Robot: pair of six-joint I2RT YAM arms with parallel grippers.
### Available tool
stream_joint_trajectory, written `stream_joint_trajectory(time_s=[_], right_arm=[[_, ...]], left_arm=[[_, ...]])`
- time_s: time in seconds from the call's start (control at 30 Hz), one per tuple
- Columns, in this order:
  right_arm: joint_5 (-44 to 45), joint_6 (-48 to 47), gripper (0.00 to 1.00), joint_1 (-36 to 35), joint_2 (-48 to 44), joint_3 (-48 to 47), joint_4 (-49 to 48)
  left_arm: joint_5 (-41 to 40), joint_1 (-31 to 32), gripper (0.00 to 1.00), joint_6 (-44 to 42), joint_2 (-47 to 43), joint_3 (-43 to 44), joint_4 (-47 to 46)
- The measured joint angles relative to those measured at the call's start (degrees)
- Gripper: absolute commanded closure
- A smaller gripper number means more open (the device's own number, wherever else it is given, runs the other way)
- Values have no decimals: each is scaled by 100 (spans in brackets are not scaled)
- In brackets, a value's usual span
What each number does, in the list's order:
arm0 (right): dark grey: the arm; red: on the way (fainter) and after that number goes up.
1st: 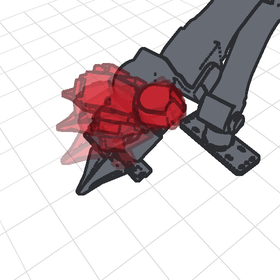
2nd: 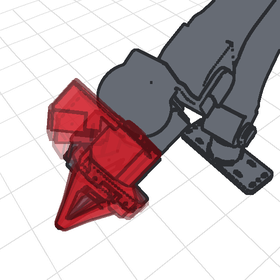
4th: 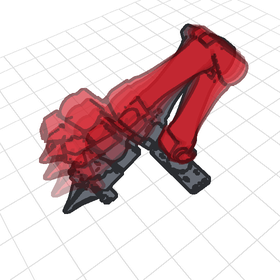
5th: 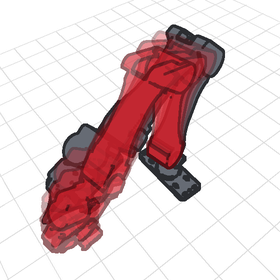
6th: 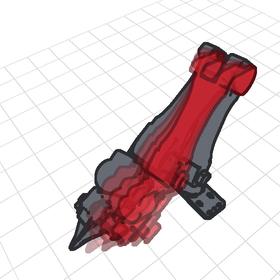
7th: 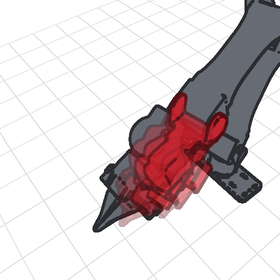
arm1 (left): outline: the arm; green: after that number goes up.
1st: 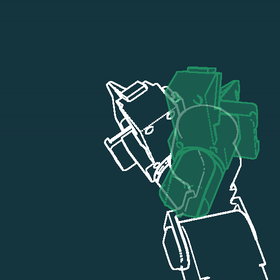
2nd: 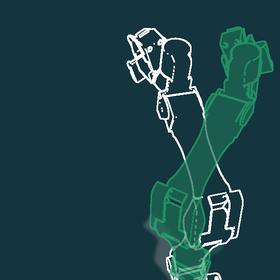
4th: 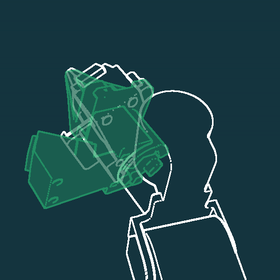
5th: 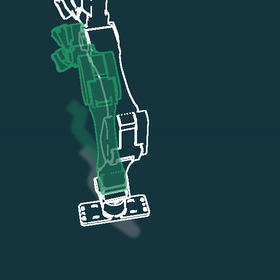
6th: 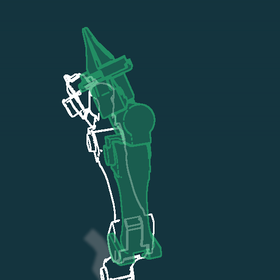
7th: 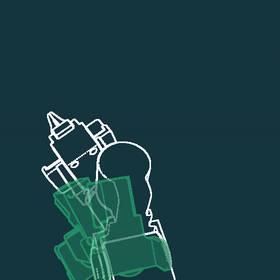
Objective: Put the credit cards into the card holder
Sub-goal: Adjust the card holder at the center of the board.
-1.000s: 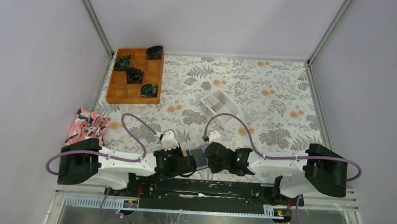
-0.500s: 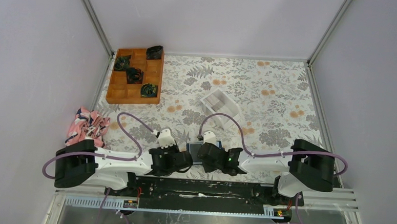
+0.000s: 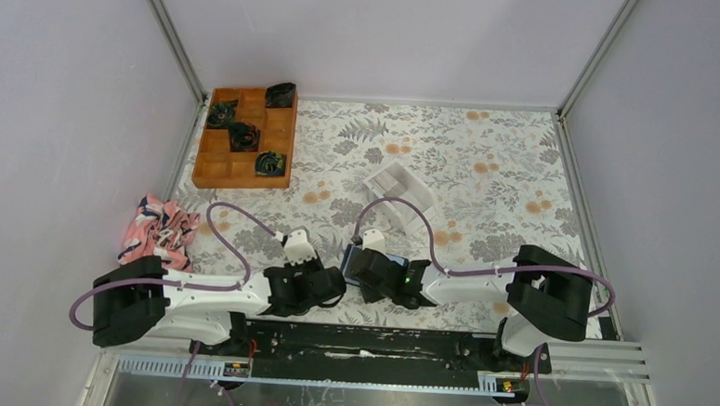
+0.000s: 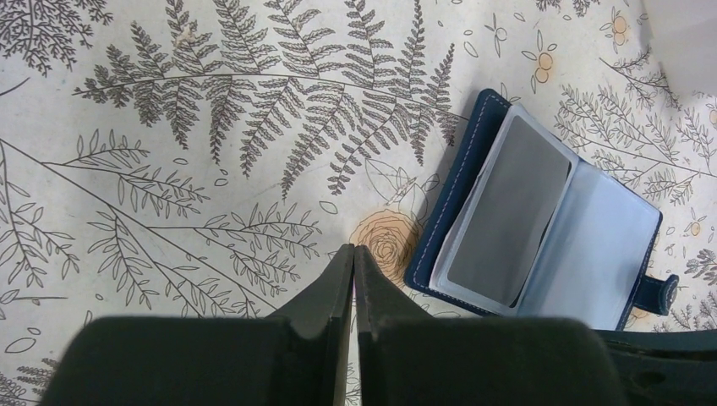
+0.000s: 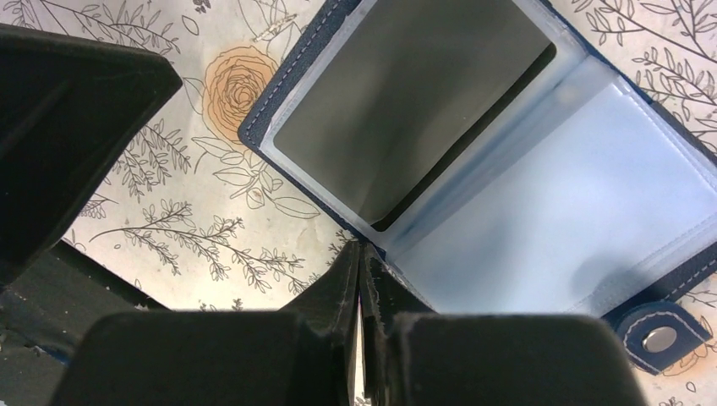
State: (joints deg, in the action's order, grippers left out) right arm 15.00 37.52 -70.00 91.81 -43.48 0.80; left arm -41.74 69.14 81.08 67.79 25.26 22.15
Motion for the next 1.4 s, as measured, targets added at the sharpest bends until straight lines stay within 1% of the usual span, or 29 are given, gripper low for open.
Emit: stream_joint_trajectory(time_s=[0.43, 0.6, 0.8, 1.1, 1.33, 1.4], right_arm=[[105, 173, 93, 2, -763, 654, 295], [267, 256, 93, 2, -907, 741, 461], [496, 286, 93, 68, -955, 748, 640], [540, 76, 95, 553, -1023, 778, 743], [509, -199, 95, 590, -776, 535, 774], [496, -232, 93, 595, -776, 531, 789]], left_arm=[[105, -22, 92, -363, 356, 144, -328], [177, -33, 92, -428, 420, 177, -428], [205, -59, 92, -487, 424, 181, -503], [286, -151, 92, -555, 424, 181, -610], [369, -282, 92, -634, 426, 181, -728], [389, -315, 92, -669, 426, 181, -728]])
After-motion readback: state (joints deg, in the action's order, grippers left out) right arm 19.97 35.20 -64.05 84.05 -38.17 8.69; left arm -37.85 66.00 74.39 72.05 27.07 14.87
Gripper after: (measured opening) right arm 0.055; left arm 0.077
